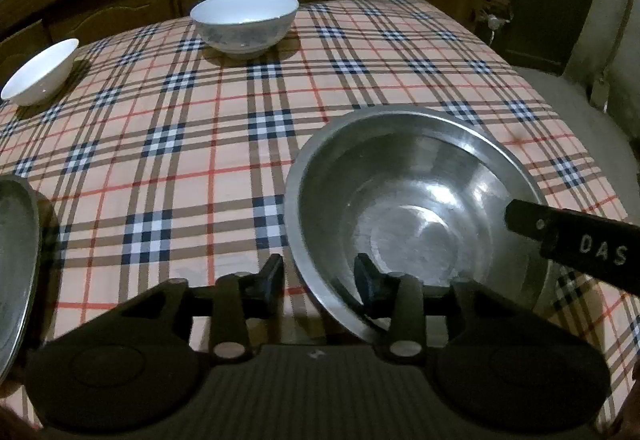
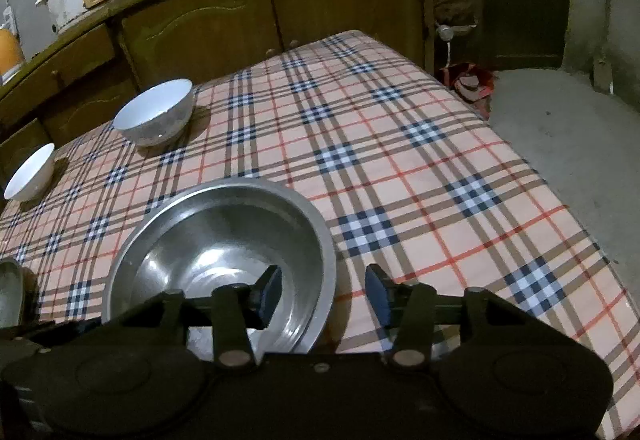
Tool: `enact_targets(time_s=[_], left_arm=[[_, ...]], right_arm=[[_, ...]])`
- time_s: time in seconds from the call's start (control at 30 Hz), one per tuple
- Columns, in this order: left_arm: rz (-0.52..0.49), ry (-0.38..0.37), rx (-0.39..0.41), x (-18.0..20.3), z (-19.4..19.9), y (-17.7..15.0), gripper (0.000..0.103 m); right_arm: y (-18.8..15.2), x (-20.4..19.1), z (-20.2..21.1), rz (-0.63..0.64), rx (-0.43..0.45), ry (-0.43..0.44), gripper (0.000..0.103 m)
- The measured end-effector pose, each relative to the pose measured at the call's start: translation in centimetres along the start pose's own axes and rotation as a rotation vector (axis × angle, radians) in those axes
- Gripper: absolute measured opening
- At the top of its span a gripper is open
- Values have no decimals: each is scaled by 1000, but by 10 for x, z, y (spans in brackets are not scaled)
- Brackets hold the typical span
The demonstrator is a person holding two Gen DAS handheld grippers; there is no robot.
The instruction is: Organize plates and bowls
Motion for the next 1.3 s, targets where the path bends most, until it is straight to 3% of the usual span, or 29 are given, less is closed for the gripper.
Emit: enact_targets(time_s=[0.07, 0.37, 0.6, 0.7, 0.73, 1.03, 1.2, 1.27, 1.3], left_arm=[[9, 0, 5, -3, 1, 1, 52], [24, 0, 27, -12, 12, 6, 66], [42, 1, 55, -24, 24, 12, 72], [52, 6, 65, -30, 28, 14, 73], [55, 7, 68, -33, 29, 14, 73], [112, 31, 85, -65, 41, 13, 74], [151, 42, 106, -87, 53, 14, 75], [164, 50, 115, -94, 56, 13, 77], [171, 63, 120, -100, 57, 14, 77]], right_arm=[[2, 0, 3, 1, 12, -7, 65], [14, -11, 20, 27, 69, 8, 80], [16, -20, 21, -10, 42, 67, 82], [15, -28, 20, -2, 51, 105, 87], [15, -31, 20, 5, 58, 109, 93], [16, -66, 20, 108, -14, 79, 94], [17, -92, 28, 197, 2, 10, 94], [15, -99, 31, 193, 44, 46, 94], [14, -103, 31, 178, 76, 115, 94]])
Point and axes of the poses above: each gripper's, at about its wrist camera, not at the fingertips, and z roughly against the way its jaws point, x to its right, y to its top, the point moved 4 cm from there along -z, roughly the way its jaws point, and after that the axes turned 15 degrees about y, right-handed, at the moved point
